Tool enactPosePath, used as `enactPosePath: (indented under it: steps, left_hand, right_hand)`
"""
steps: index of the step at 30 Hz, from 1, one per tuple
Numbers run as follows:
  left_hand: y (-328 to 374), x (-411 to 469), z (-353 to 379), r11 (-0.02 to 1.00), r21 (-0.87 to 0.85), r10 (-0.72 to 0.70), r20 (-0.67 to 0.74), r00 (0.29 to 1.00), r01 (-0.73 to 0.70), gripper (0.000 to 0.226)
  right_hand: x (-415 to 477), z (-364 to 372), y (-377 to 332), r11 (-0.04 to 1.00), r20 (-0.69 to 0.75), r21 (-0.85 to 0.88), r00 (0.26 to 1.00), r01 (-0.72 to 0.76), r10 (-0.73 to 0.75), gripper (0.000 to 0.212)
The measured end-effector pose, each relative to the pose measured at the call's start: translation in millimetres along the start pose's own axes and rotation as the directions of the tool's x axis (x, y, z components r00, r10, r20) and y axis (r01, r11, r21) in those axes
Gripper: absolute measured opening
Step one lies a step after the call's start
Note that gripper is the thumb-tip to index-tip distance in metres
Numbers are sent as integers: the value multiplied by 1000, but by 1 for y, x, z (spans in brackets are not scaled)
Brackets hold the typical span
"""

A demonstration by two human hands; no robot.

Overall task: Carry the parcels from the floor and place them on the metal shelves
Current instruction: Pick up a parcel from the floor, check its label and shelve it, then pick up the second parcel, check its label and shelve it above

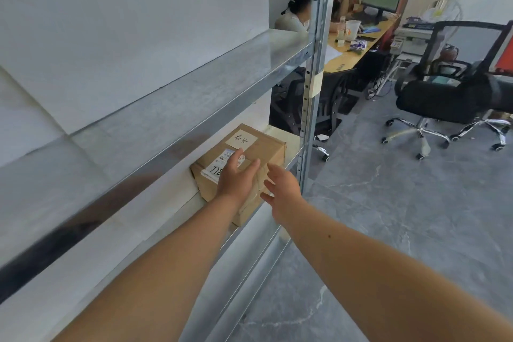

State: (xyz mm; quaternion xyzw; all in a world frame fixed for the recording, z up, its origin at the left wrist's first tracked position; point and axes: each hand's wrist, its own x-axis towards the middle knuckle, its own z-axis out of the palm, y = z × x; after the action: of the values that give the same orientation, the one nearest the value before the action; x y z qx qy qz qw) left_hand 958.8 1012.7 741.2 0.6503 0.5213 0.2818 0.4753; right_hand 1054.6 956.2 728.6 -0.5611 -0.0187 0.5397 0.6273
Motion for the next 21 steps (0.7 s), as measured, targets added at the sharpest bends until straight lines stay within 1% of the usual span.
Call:
enactPosePath:
  steps: [2, 5, 9, 13, 17, 21]
  left_hand:
    - [6, -11, 3, 997, -80, -18, -10, 1000, 17, 63]
    - [13, -34, 4, 989, -143, -40, -23, 999, 36, 58]
    - [13, -68, -1, 984, -160, -99, -171, 980, 71, 56]
    - [13, -112, -8, 969, -231, -162, -318, 934, 90, 56]
    - [8, -159, -32, 973, -207, -185, -430, 884, 103, 58]
    - [-1, -216, -63, 974, -185, -206, -510, 835, 128, 54]
  right_hand:
    - [-4, -2, -9, 999, 59, 1, 997, 54, -54, 39]
    - [-14, -4, -21, 992, 135, -69, 986, 104, -94, 40]
    - [-35, -6, -21, 976, 240, -169, 966, 141, -98, 42]
    - [-65, -4, -8, 956, 370, -251, 928, 150, -49, 44]
    - [-94, 6, 15, 925, 488, -344, 872, 159, 32, 43]
    - [-129, 16, 49, 891, 582, -415, 807, 185, 104, 47]
